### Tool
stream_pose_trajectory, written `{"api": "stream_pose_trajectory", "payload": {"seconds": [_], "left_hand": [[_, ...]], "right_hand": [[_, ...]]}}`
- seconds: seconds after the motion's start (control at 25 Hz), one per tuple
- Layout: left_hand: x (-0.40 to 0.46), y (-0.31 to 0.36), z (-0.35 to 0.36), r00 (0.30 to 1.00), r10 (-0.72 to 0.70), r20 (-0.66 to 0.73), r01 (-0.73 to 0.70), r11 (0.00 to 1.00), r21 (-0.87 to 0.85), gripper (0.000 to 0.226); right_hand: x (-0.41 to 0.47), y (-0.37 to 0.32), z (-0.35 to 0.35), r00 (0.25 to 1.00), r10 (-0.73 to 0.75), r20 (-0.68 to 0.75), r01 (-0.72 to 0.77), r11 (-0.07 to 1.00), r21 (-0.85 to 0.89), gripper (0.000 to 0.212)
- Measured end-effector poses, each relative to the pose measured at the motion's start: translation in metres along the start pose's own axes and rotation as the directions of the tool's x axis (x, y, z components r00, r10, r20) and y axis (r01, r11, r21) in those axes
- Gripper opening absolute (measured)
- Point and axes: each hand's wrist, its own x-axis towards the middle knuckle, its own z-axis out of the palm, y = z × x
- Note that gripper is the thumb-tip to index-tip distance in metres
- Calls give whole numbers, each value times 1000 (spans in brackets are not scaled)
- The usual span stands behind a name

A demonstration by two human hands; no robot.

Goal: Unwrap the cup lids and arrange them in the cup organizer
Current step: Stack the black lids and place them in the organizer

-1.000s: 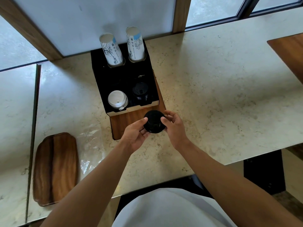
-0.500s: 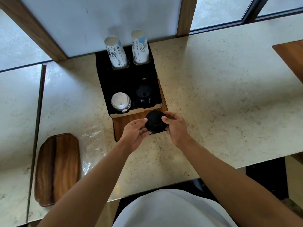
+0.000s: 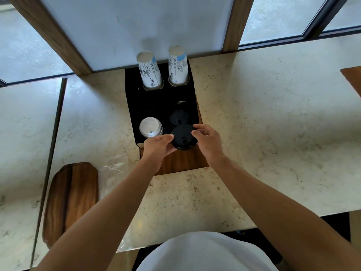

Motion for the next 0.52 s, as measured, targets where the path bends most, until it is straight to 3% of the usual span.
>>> {"api": "stream_pose_trajectory", "payload": {"seconds": [0.2,0.52], "left_hand": [[19,21,11,973,198,-122,-173,966,190,14],[51,45,23,936,256,-242,-171,931,323,5]], "right_hand": [[24,-20,6,997,-66,-33,61,991,-117,31],[48,-36,27,969,-207,-136,161,944,-289,29]]}}
